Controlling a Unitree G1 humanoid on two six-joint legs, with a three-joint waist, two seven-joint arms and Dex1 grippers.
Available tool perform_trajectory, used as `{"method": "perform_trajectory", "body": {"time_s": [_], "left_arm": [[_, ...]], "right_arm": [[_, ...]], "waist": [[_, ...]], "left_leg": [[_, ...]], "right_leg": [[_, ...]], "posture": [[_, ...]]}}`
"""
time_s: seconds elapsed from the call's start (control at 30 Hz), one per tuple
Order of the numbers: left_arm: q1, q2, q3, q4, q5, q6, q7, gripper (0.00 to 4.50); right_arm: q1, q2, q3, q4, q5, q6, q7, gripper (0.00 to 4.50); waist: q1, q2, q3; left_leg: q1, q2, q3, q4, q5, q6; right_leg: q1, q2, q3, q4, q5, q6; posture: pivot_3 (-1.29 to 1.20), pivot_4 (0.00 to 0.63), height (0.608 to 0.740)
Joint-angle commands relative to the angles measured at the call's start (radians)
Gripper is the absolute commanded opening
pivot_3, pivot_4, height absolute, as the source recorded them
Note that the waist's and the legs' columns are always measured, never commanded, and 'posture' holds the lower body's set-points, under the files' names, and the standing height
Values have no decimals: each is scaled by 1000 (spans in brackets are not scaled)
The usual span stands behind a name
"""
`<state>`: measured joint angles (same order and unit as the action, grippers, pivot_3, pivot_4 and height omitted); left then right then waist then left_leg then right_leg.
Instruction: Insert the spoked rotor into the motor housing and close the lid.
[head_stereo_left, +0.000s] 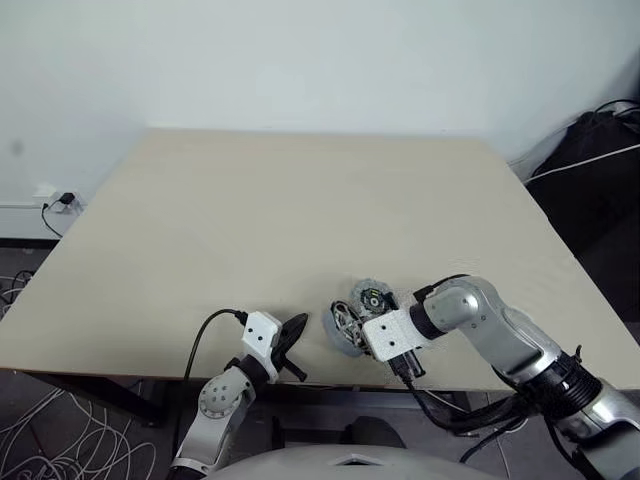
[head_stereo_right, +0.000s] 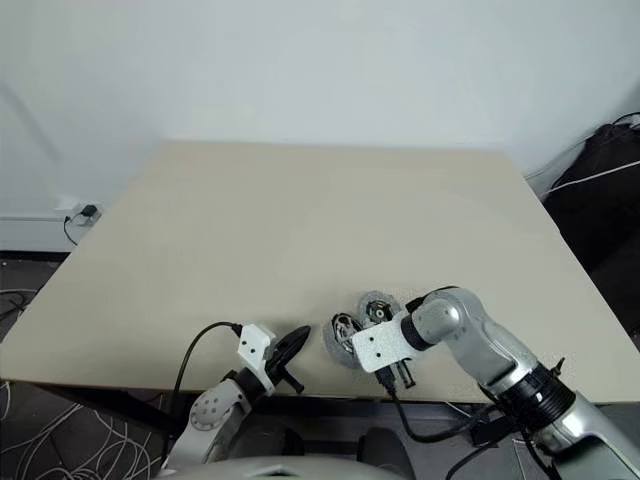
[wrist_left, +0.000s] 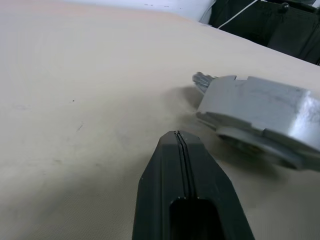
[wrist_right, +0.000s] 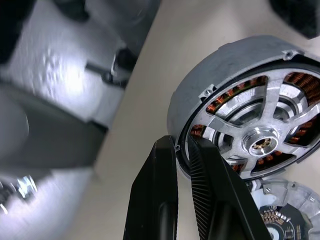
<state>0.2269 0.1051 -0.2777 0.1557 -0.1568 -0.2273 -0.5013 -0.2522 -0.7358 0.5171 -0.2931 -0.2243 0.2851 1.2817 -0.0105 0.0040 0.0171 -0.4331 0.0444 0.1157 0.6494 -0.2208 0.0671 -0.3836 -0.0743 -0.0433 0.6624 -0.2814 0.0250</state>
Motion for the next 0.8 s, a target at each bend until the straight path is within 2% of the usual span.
{"method": "perform_trajectory", "body": {"time_s": [0.03,0.17,0.3,0.8], "left_arm": [[-4,-11,-8,-40,7,-3,0,0],[8,-7,-15,-89,5,26,6,0],[25,1,-14,-150,1,64,10,0],[81,55,-23,-308,12,135,22,0]], "right_arm": [[-2,34,-24,-78,-14,150,-61,119],[-6,105,-2,-71,-54,320,-146,119],[-35,150,19,-31,-70,408,-204,119],[-138,272,36,118,-6,506,-311,119]], "waist": [[0,0,0],[0,0,0],[1,0,0],[-6,0,0]], "left_leg": [[0,0,0,0,0,0],[0,0,0,0,0,0],[0,0,0,1,0,0],[0,0,0,0,0,0]], "right_leg": [[0,0,0,0,0,0],[0,-2,-2,0,0,0],[0,-2,-3,1,0,0],[0,-4,-8,1,1,1]], "posture": [[0,0,740],[0,0,740],[0,0,740],[0,0,740]]}}
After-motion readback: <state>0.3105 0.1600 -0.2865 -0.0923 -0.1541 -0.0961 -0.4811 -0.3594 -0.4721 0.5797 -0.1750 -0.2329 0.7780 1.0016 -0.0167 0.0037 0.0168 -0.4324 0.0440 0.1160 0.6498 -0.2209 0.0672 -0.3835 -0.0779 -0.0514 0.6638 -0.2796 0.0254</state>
